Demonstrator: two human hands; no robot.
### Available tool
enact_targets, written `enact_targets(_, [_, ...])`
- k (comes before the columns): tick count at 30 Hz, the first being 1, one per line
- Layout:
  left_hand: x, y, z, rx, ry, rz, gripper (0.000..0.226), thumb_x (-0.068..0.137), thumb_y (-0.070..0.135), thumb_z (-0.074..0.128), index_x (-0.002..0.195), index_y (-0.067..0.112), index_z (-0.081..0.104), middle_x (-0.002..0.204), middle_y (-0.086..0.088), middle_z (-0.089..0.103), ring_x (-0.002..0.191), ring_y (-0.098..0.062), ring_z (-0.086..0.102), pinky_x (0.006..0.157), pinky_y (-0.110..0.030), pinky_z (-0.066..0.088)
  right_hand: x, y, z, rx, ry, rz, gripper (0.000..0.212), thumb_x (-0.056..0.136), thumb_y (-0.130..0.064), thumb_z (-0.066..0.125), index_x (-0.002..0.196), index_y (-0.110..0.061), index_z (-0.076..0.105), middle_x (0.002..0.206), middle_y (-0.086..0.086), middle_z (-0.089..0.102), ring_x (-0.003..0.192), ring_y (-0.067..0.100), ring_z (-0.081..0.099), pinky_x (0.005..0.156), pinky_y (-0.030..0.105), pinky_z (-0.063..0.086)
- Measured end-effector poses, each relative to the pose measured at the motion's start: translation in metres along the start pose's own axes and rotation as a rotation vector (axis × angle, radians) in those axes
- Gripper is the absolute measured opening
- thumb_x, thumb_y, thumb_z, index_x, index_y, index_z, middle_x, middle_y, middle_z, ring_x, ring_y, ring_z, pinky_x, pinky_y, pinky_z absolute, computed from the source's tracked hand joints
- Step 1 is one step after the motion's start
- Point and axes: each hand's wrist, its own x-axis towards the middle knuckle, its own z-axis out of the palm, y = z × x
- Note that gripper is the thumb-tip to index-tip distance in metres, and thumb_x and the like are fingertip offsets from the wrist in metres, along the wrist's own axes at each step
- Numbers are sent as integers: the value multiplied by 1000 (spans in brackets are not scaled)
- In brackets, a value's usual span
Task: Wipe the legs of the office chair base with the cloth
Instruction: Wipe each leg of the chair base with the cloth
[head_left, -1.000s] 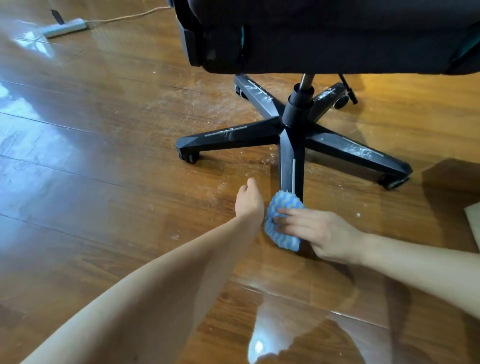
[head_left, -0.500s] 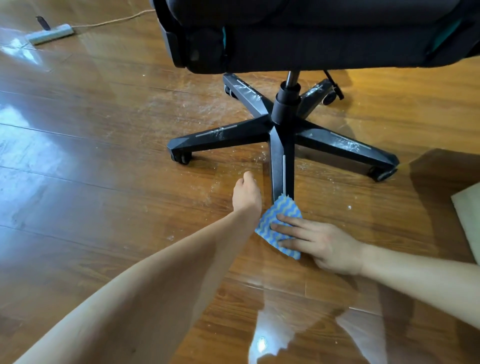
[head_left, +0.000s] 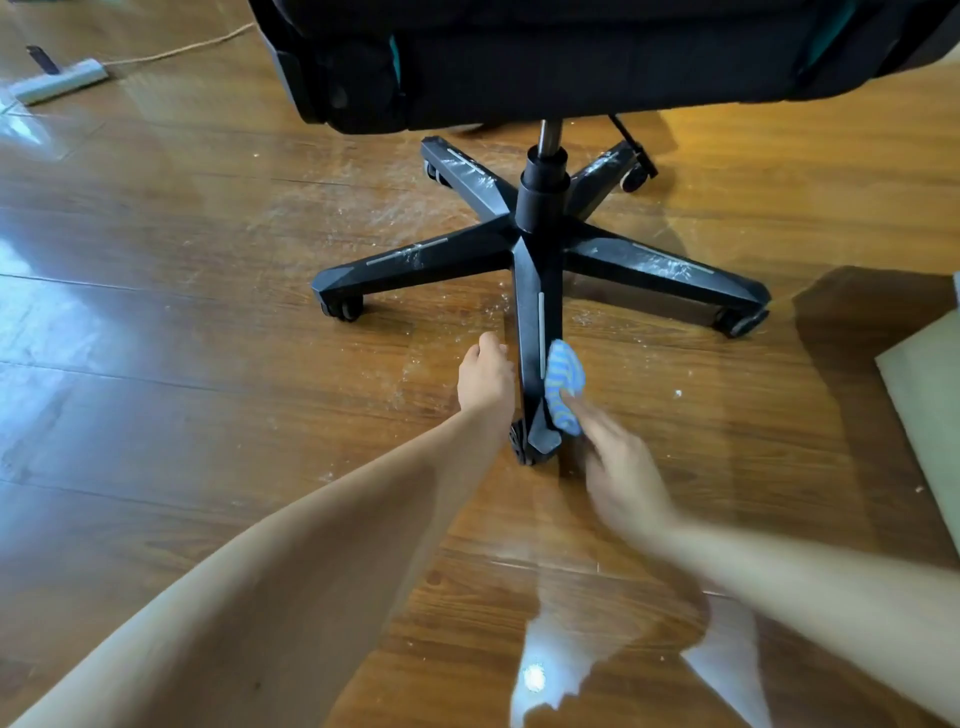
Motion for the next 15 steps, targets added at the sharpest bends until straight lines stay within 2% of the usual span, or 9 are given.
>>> enact_targets(2, [-1,-1,1,18,-31,22,41,94,44,39,107,23,72,108,-5,75,109,-26,68,106,-47,52,-39,-21,21,179,42,120,56,103,1,45,154,-23,44,149,-11,54,139,4,48,114,17,35])
enact_targets(4, [0,-3,0,36,-36,40,45,86,48,39,102,26,75,104,-2,76,106,-25,70,106,-49,54,-55,-36,35,272,94,251,47,107,-8,44,150,-24,48,141,-9,61,131,7,55,108,17,40])
enact_targets(7, [-1,-6,-1,58,-27,97,35,90,44,43,90,26,73,96,2,74,97,-22,69,104,-50,56,-40,-47,43,339,166,375,45,107,-13,42,149,-29,49,132,-16,63,121,4,57,96,7,40])
enact_targets(9, [-2,-8,0,74,-11,124,29,88,44,46,79,27,66,89,2,70,87,-20,63,102,-50,55,-12,-52,42,335,229,384,46,107,-13,42,149,-29,50,132,-13,63,121,8,58,91,4,39])
enact_targets(10, [-3,-9,2,80,-2,125,27,86,46,46,74,29,63,85,3,68,85,-19,61,101,-49,55,6,-51,41,333,256,395,46,106,-12,43,148,-29,52,133,-9,65,120,12,60,87,7,41])
enact_targets(12, [-2,-9,4,84,10,141,28,89,46,48,70,29,61,80,5,66,82,-18,60,94,-47,57,51,-45,32,300,279,457,46,105,-14,43,147,-31,53,125,1,69,110,24,63,72,21,39])
enact_targets(14, [1,-12,5,129,26,164,35,99,38,47,73,20,63,79,4,65,79,-18,59,81,-40,53,99,-34,22,203,237,494,42,105,-18,40,144,-27,54,108,6,67,96,30,59,63,32,32])
enact_targets(15, [3,-13,5,151,32,177,37,101,35,46,76,14,64,78,2,65,76,-19,57,76,-37,49,122,-29,17,184,210,497,39,106,-20,38,140,-22,55,103,7,64,92,30,57,60,32,32])
